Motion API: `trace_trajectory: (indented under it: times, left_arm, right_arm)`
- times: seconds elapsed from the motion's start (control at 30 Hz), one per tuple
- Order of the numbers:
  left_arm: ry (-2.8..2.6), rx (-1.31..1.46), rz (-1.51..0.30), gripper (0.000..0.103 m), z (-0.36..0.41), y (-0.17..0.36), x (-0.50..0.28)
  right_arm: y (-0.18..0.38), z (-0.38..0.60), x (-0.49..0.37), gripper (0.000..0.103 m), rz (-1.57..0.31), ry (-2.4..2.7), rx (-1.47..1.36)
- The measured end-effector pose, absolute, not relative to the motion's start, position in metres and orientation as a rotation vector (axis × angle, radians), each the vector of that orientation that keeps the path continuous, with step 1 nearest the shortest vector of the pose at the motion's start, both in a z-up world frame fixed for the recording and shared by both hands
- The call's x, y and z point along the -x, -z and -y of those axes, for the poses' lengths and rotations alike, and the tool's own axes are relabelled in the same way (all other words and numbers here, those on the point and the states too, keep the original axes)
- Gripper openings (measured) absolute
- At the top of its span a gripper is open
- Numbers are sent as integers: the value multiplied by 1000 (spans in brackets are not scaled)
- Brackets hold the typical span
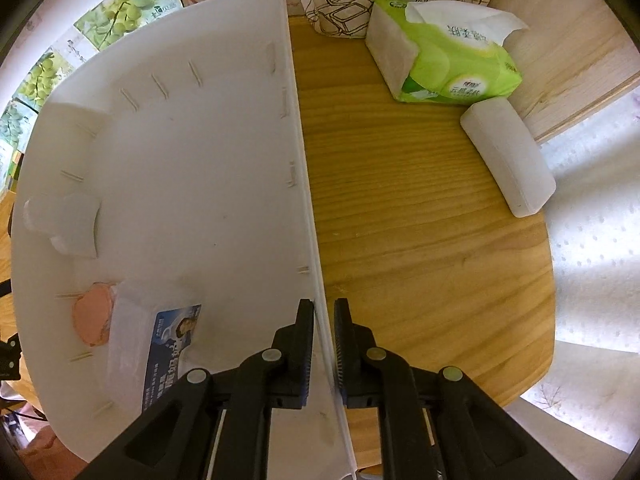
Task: Organize rigid objects
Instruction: 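Move the left gripper to the white toy with round lens and grasp it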
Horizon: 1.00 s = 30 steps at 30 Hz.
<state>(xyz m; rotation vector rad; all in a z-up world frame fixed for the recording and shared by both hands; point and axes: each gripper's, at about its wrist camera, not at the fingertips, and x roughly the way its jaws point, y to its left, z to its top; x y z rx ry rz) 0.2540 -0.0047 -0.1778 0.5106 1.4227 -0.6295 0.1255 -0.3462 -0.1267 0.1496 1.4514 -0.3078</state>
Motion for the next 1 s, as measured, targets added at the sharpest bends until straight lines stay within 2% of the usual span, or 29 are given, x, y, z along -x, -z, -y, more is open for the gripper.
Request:
trace_trajectory:
  times: [0.33, 1.0]
  left_arm:
    - [675, -585, -1444, 98, 14, 197, -262]
    - [674, -586, -1379, 94, 40, 187, -256]
  right_arm:
    - [125, 341, -126, 11, -1455, 313, -138]
    - [126, 336, -134, 11, -1476, 305, -113]
